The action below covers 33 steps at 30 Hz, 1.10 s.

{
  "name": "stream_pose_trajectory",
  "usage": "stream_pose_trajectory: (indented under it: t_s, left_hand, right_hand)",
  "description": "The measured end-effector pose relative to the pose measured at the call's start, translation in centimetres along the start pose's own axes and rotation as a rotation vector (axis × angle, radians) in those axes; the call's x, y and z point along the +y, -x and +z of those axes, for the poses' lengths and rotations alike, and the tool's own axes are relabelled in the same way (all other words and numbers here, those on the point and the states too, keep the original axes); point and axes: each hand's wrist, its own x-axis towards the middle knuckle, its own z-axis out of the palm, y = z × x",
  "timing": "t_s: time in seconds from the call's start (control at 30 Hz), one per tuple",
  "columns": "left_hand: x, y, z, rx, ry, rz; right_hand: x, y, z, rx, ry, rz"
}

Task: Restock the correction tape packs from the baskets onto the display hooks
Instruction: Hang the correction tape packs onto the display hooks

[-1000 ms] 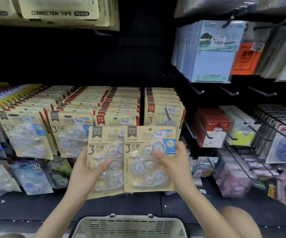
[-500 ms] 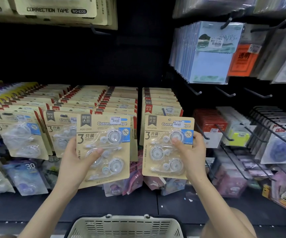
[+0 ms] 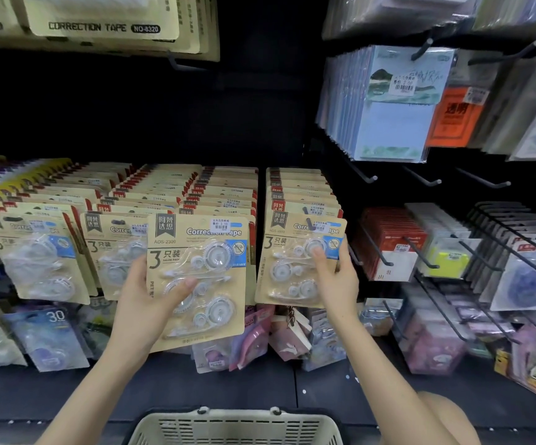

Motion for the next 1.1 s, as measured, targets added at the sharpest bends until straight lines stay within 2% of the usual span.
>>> stream_pose_trajectory:
  t_s: [0.3, 0.43, 0.5, 0.57, 0.7, 0.77, 0.83, 0.9, 0.97, 1.1]
  left_hand:
    - [0.0, 0.2, -0.1, -0.018, -0.025, 0.011]
    - [0.0, 0.5, -0.1, -0.027, -0.011, 0.010]
    - [0.0, 0.7, -0.1, -0.039, 0.037, -0.008]
    - [-0.1, 0.9, 0.1, -0.067, 0.078, -0.029]
    - [0.2, 1.7, 1.6, -0.173, 0.129, -0.016]
    - [0.1, 2.1, 2.5, -0.220, 0.147, -0.003]
    - [-0.1, 2.3, 3.1, -0.233, 0.136, 0.007]
    - [-0.6, 2.0, 3.2, -0.224, 0.046, 0.044]
    - [-0.6, 1.5, 2.9, -0.158, -0.158, 0.151]
    - [-0.6, -0.9, 2.4, 0.068, -0.583, 0.528]
  right_hand:
    - [0.5, -1.9, 1.0, 0.075, 0.185, 0.009]
    - [0.3, 0.5, 0.3, 0.102, 0.366, 0.064]
    - [-0.1, 2.7, 0.1, 0.114, 0.388, 0.002]
    - [-1.0, 4.7, 0.1, 0.017, 0.236, -0.059]
    - [-4.4, 7.0, 0.5, -0.417, -0.265, 0.063]
    - [-5.2, 7.3, 0.8, -0.505, -0.397, 0.076]
    - [-5.6, 7.3, 0.7, -0.503, -0.496, 0.074]
    - [-5.3, 7.0, 0.3, -0.442, -0.549, 0.055]
    - [-4.7, 6.3, -0.7, -0.332, -0.544, 0.022]
    - [-3.6, 4.7, -2.9, -0.140, -0.440, -0.087]
